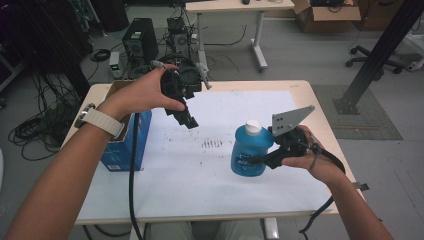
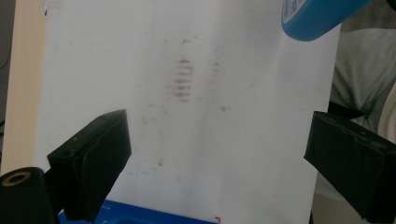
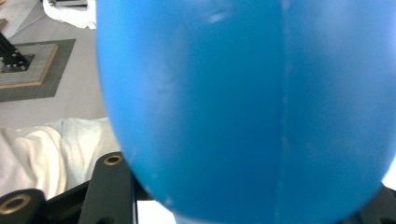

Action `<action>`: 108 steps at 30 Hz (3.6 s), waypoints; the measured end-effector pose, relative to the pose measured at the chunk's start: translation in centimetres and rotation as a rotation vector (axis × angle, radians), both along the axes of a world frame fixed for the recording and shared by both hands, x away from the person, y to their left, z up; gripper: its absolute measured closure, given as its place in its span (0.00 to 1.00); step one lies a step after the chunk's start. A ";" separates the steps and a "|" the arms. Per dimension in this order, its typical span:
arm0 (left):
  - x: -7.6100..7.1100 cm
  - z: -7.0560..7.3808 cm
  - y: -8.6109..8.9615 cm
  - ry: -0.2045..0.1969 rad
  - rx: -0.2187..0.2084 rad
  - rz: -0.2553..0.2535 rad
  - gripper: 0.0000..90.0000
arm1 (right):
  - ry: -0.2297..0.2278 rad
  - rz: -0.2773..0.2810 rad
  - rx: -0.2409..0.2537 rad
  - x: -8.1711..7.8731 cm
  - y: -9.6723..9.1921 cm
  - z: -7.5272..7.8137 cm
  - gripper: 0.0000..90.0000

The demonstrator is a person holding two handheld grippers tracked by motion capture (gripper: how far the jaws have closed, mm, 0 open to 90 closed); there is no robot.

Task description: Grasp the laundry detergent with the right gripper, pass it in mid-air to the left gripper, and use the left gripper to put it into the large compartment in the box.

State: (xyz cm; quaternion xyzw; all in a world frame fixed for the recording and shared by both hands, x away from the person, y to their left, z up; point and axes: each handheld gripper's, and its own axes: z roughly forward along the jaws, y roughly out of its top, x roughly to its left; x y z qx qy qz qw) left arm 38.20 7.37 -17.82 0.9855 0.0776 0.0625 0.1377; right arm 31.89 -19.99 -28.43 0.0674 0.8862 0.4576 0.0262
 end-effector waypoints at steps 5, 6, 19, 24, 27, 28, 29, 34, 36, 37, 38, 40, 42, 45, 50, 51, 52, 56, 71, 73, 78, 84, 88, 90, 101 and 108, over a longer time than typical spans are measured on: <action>-1.1 0.5 -0.1 -0.003 0.002 -0.020 0.08 | 0.017 0.021 -0.018 -0.2 0.8 0.8 0.48; -1.3 0.5 -0.1 0.003 -0.002 -0.020 0.08 | 0.017 0.021 -0.018 -0.2 0.8 0.8 0.48; -3.3 1.2 0.4 0.050 -0.006 -0.055 0.07 | 0.037 0.056 -0.046 -0.5 2.4 1.7 0.48; -4.1 1.4 0.4 0.070 -0.009 -0.081 0.07 | 0.046 0.069 -0.050 -0.4 3.1 1.7 0.48; -4.5 1.5 0.4 0.084 -0.013 -0.092 0.07 | 0.048 0.081 -0.056 -0.3 3.7 1.7 0.48; -4.7 1.4 0.4 0.095 -0.016 -0.095 0.07 | 0.048 0.085 -0.056 -0.3 3.8 1.7 0.48; -4.7 1.4 0.4 0.102 -0.017 -0.095 0.07 | 0.048 0.090 -0.058 -0.2 4.0 1.7 0.49; -5.1 1.4 0.3 0.110 -0.022 -0.101 0.07 | 0.046 0.101 -0.074 -0.1 5.0 1.8 0.49; -5.2 1.4 0.3 0.113 -0.023 -0.101 0.07 | 0.047 0.104 -0.076 0.0 5.1 1.8 0.49; -5.3 1.4 0.2 0.111 -0.023 -0.104 0.06 | 0.047 0.106 -0.079 0.0 5.2 1.9 0.48; -5.4 1.5 0.2 0.110 -0.020 -0.105 0.06 | 0.047 0.108 -0.078 0.1 5.4 1.9 0.49; -5.5 1.4 0.1 0.117 -0.015 -0.115 0.06 | 0.048 0.111 -0.084 0.2 5.6 1.9 0.49; -5.6 1.4 -0.1 0.119 -0.011 -0.114 0.05 | 0.049 0.114 -0.085 0.3 5.8 1.9 0.48; -5.8 1.4 -0.3 0.122 -0.006 -0.118 0.05 | 0.051 0.120 -0.091 0.3 6.2 2.0 0.49; -6.1 1.3 -0.5 0.135 -0.006 -0.117 0.05 | 0.047 0.127 -0.106 0.4 6.8 2.0 0.49; -6.1 1.4 -0.6 0.136 -0.009 -0.116 0.05 | 0.047 0.127 -0.106 0.4 6.8 2.0 0.49; -6.1 1.4 -0.6 0.134 -0.010 -0.115 0.05 | 0.049 0.126 -0.108 0.5 6.9 2.0 0.49; -6.2 1.5 -0.7 0.138 -0.016 -0.109 0.05 | 0.050 0.128 -0.111 0.5 7.1 1.9 0.49; -6.2 1.3 -1.7 0.137 0.001 -0.123 0.05 | 0.062 0.152 -0.134 0.6 8.4 1.8 0.49; -6.2 1.2 -1.8 0.136 0.003 -0.125 0.05 | 0.064 0.156 -0.136 0.7 8.6 1.8 0.49; -6.2 1.1 -2.0 0.131 0.008 -0.125 0.05 | 0.066 0.159 -0.135 0.8 9.0 1.8 0.49; -6.1 1.0 -2.2 0.129 0.008 -0.121 0.05 | 0.067 0.166 -0.138 0.9 9.5 1.9 0.49; -6.0 0.9 -2.3 0.130 0.009 -0.123 0.06 | 0.069 0.170 -0.143 0.9 9.7 1.9 0.49; -6.0 0.8 -2.4 0.130 0.009 -0.123 0.06 | 0.068 0.173 -0.141 1.0 9.8 2.0 0.49; -5.7 0.5 -2.8 0.136 0.012 -0.121 0.06 | 0.072 0.182 -0.151 1.0 10.2 2.1 0.49; -5.6 0.1 -3.0 0.141 0.019 -0.131 0.06 | 0.073 0.187 -0.151 1.1 10.3 2.1 0.49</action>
